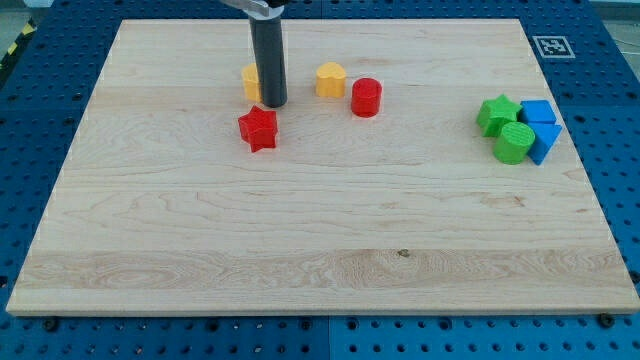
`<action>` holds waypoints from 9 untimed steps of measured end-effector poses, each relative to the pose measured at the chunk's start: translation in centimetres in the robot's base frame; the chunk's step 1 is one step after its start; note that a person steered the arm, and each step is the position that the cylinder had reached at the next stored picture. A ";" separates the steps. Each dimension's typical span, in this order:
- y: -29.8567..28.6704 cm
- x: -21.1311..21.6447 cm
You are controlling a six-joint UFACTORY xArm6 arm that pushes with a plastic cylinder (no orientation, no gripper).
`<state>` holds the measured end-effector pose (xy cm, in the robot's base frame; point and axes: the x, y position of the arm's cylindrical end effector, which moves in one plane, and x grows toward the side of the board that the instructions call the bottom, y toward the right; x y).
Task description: Push hexagon towards the top left of the board
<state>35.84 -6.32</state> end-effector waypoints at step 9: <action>-6.9 -2.9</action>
<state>32.91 -13.22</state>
